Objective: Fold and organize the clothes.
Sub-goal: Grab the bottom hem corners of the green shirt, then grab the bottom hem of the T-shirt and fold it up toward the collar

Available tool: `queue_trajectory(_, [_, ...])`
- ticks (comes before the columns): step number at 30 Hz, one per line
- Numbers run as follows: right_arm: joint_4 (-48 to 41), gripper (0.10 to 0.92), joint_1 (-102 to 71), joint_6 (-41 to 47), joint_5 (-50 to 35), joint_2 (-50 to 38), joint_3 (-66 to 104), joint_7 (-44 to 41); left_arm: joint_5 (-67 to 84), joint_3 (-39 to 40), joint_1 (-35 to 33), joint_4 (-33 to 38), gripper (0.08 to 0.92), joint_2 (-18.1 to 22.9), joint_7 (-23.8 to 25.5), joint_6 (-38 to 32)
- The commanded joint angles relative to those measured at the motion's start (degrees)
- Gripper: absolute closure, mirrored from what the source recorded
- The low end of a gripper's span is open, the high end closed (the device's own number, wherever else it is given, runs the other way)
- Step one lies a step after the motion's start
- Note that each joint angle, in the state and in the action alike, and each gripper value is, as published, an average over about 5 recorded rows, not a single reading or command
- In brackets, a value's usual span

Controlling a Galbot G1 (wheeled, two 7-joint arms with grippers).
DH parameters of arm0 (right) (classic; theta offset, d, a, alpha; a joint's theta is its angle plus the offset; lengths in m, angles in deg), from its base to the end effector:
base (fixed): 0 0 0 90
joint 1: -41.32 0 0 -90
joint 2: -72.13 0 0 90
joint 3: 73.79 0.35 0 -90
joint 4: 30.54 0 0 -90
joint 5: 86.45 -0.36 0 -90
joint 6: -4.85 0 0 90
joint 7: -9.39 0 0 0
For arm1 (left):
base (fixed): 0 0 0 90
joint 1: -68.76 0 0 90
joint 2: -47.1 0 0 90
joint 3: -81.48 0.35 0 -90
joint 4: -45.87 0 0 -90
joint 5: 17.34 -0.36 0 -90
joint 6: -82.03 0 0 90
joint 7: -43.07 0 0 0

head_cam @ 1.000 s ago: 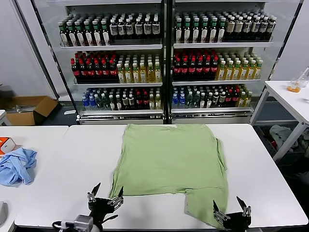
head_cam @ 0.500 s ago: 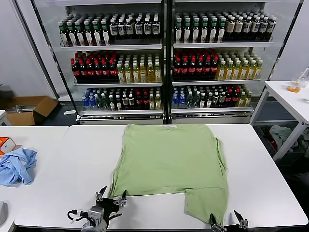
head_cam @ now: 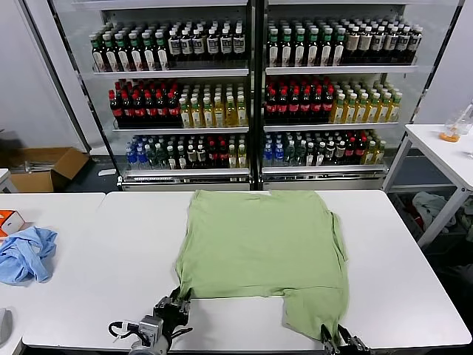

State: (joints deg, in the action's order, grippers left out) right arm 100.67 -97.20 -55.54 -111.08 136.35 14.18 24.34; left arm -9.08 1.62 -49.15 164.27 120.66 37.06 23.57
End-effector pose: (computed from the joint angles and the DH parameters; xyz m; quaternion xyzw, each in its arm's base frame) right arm 0.1000 -0.0404 -0.2728 0.0417 -0.9362 0.0215 0.3483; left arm 0.1878 -0.0029 -0.3114 -0.0846 -0.9528 -0.0665 0.2839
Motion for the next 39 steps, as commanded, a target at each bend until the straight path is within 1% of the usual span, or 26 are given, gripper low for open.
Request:
queue_trajectory(1, [1.3,0.839,-0.1,-1.5,-3.0,-0.4,1.3,-1.4,3.7,-0.3,-0.8,1.8,0.787,-0.2,0.6,-1.3])
queue_trajectory(4, [2.7,0.905,0.0,-3.4,-3.2,-1.3,3.0,-2.2,5.0,-1.0,-1.9,3.9,0.868,-0.4,0.8,-2.4])
queue_trajectory(7, [4.2,0.921,0.2,-5.8,-3.8,-2.4,5.0,-2.4,6.5,-2.2,-3.1,6.7,0.908,-0.7,0.9,-3.5])
queue_trajectory(14, [7.1,0.921,1.6,-9.2,-8.2,-5.3,10.7,-2.7,10.3,-6.3,-4.9,12.2,0.914,-2.3,0.9,-4.6])
queue_trajectory(19, [5.7,0.921,5.1,-9.5,-10.6,-7.5,12.8,-2.5,12.2,-7.7,-4.3,13.0,0.914,-3.9,1.0,-4.8])
queue_trajectory(24, [2.7,0.921,9.6,-9.7,-11.6,-8.8,12.0,-2.3,12.9,-7.3,-2.4,11.0,0.914,-5.1,1.2,-5.0])
queue_trajectory(29, [-1.8,0.921,17.1,-9.5,-13.0,-11.0,9.8,-1.8,14.1,-5.9,2.0,7.7,0.914,-7.0,1.3,-5.2])
queue_trajectory(33, [-6.8,0.921,24.4,-9.1,-13.7,-12.9,6.9,-1.7,14.1,-3.0,7.0,3.4,0.914,-8.6,1.4,-5.5])
queue_trajectory(39, [-14.8,0.921,35.4,-8.7,-13.7,-14.9,1.1,-2.0,14.3,1.7,16.3,-5.2,0.914,-10.1,1.4,-6.2])
